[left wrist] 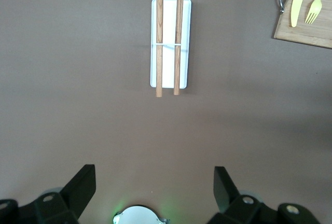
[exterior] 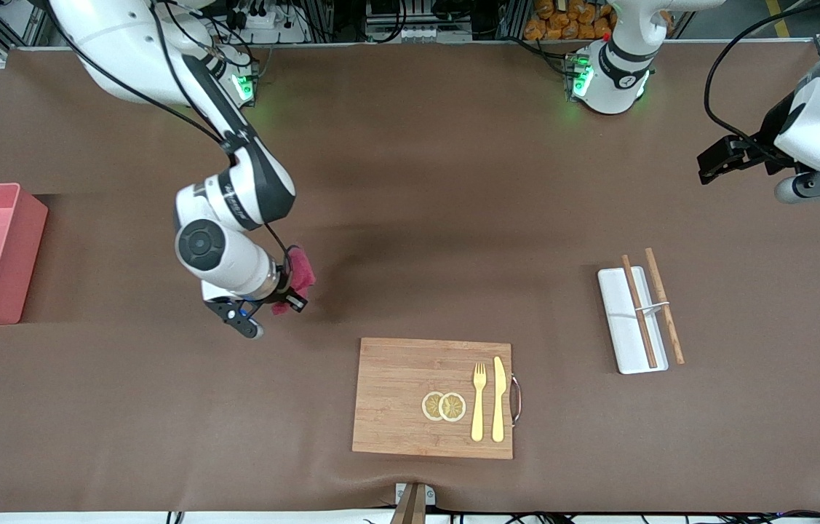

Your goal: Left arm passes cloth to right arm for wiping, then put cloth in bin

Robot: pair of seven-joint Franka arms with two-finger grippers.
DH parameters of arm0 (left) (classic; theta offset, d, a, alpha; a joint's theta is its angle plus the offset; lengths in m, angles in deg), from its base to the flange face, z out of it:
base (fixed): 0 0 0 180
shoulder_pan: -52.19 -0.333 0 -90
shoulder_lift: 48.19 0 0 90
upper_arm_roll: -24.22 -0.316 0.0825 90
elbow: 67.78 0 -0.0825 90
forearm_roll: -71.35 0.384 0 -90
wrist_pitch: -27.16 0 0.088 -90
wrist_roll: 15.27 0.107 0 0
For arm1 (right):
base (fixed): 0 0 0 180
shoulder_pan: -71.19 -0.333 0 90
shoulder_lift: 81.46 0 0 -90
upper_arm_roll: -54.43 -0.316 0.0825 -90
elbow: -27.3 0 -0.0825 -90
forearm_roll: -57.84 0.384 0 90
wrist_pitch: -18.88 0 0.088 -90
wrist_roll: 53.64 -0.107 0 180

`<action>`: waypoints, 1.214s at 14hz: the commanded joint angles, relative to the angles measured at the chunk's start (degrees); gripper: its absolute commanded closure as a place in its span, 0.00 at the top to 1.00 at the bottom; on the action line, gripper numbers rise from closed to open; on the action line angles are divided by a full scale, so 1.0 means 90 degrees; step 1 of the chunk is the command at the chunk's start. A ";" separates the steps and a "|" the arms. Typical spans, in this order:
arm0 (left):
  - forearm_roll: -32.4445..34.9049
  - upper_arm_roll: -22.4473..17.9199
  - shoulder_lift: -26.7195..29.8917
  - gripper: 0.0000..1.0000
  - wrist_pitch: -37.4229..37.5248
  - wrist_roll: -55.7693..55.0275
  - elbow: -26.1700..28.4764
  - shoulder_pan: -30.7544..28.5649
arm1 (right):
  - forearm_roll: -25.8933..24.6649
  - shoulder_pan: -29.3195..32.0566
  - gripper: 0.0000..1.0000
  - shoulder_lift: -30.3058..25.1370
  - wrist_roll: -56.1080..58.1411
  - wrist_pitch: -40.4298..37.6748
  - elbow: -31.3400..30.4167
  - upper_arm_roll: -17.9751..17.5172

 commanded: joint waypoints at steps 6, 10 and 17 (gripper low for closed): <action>-0.0107 -0.0022 0.0022 1.00 -0.0180 0.0117 0.0083 0.0075 | -0.0172 0.2089 0.00 -0.0131 0.3416 -0.0450 0.0146 0.0011; -0.0088 -0.0022 0.0051 1.00 -0.0180 0.0127 0.0083 0.0075 | -0.0532 0.3456 0.00 -0.0160 0.5869 -0.0450 0.0224 0.0002; -0.0107 -0.0012 0.0061 1.00 -0.0190 0.0117 0.0083 0.0075 | -0.0690 0.5753 0.00 -0.0053 1.0051 -0.0498 0.1014 0.0011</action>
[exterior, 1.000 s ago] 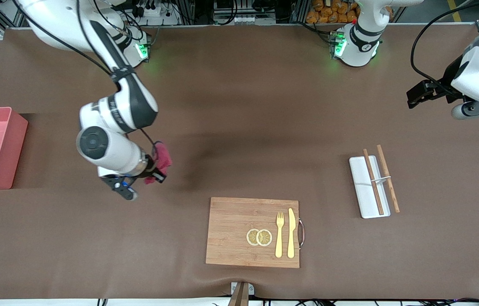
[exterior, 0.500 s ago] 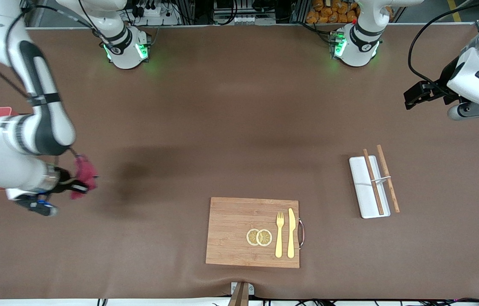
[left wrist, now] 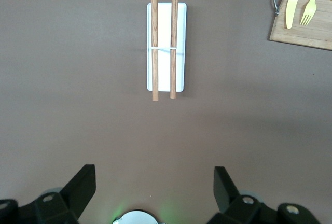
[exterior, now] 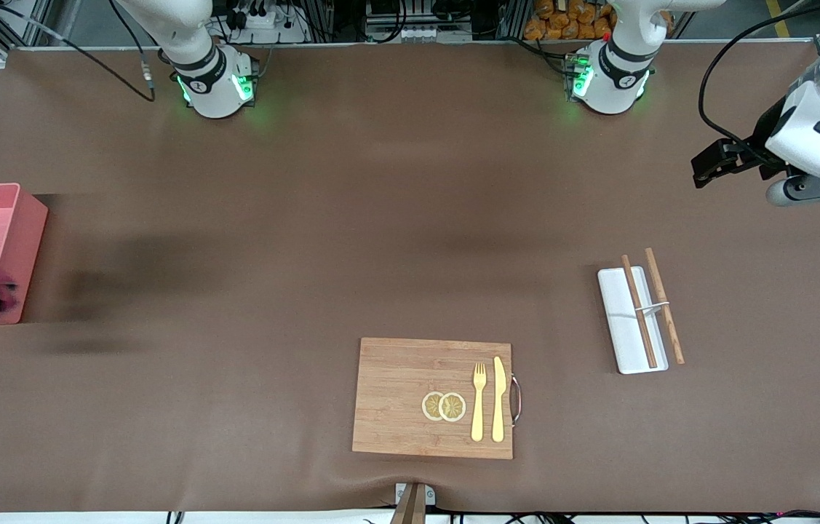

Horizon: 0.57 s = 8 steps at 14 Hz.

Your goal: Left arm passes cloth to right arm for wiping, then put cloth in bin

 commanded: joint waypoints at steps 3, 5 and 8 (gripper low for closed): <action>-0.0107 -0.0026 0.0049 1.00 -0.0108 0.0103 0.0050 0.0016 | -0.0139 0.1035 0.00 0.0367 0.1620 0.0009 0.0402 -0.0159; -0.0107 -0.0036 0.0039 1.00 -0.0147 0.0103 0.0060 0.0016 | -0.0149 0.1377 0.00 0.1020 0.1875 0.0028 0.0793 -0.0159; -0.0117 -0.0036 0.0029 1.00 -0.0177 0.0113 0.0079 0.0016 | -0.0033 0.1729 0.99 0.1598 0.2333 0.0729 0.0843 -0.0169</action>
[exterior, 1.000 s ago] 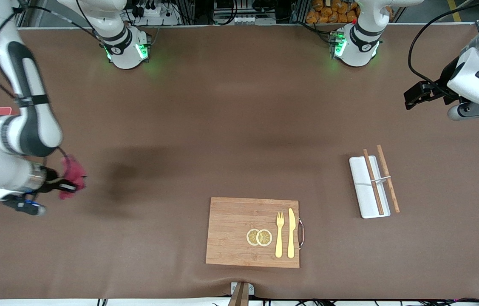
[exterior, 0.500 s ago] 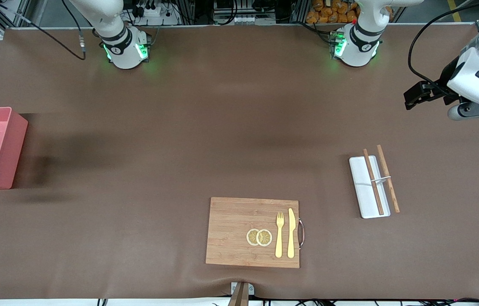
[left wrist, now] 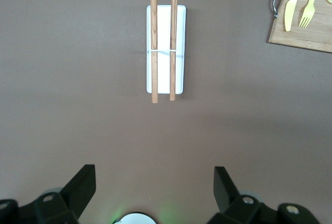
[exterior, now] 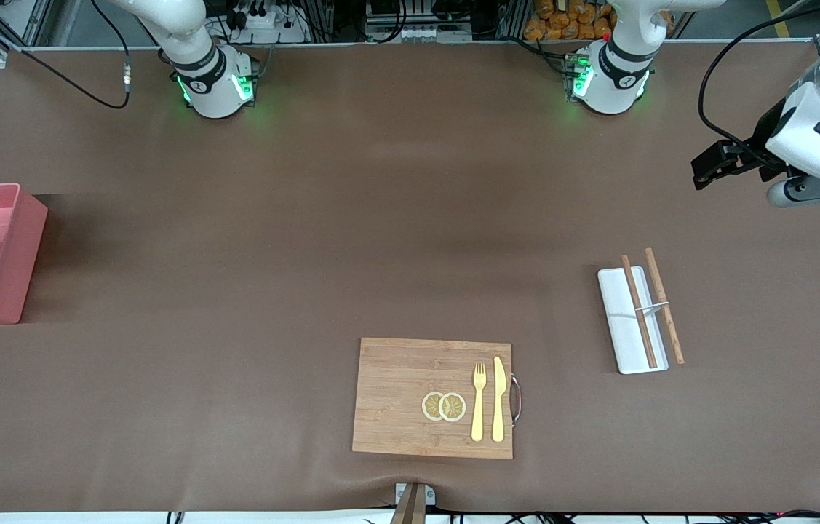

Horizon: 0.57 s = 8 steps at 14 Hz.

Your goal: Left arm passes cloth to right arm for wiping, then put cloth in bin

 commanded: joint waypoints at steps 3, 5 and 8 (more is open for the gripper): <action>-0.0117 -0.0034 0.0025 1.00 -0.0100 0.0113 0.0062 0.0016 | 0.0002 0.0233 1.00 0.0526 0.0525 0.0257 0.0449 -0.0174; -0.0117 -0.0034 0.0025 1.00 -0.0100 0.0113 0.0062 0.0016 | 0.0002 0.0194 1.00 0.0408 0.0477 -0.0112 0.0498 -0.0222; -0.0117 -0.0034 0.0025 1.00 -0.0100 0.0113 0.0062 0.0016 | 0.0012 -0.0263 1.00 -0.0214 0.0070 -0.0864 0.0596 -0.0223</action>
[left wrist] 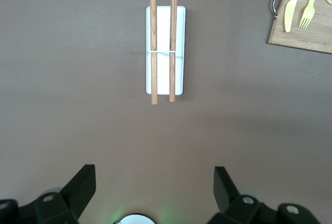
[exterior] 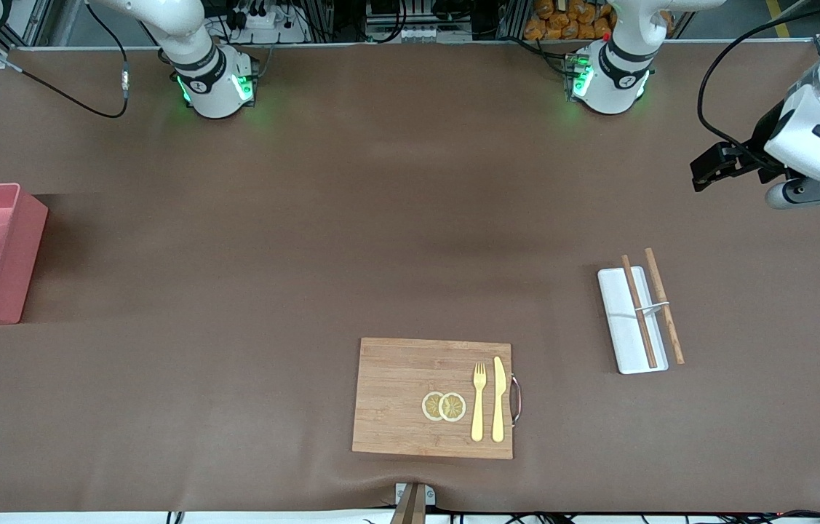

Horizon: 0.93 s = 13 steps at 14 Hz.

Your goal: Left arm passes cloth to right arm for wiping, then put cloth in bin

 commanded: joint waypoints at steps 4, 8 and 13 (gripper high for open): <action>-0.0116 -0.0034 0.0043 1.00 -0.0068 0.0113 0.0040 0.0015 | -0.0092 -0.1402 1.00 -0.1414 -0.2215 -0.1928 -0.0143 0.0013; -0.0106 -0.0034 0.0082 1.00 -0.0029 0.0113 0.0020 0.0006 | -0.0072 -0.2827 1.00 -0.1893 -0.4773 -0.2897 -0.0172 0.0003; -0.0068 -0.0102 0.0287 1.00 0.0108 0.0298 0.0040 -0.0121 | 0.0112 -0.4001 1.00 -0.3014 -0.6009 -0.3132 -0.0689 -0.0007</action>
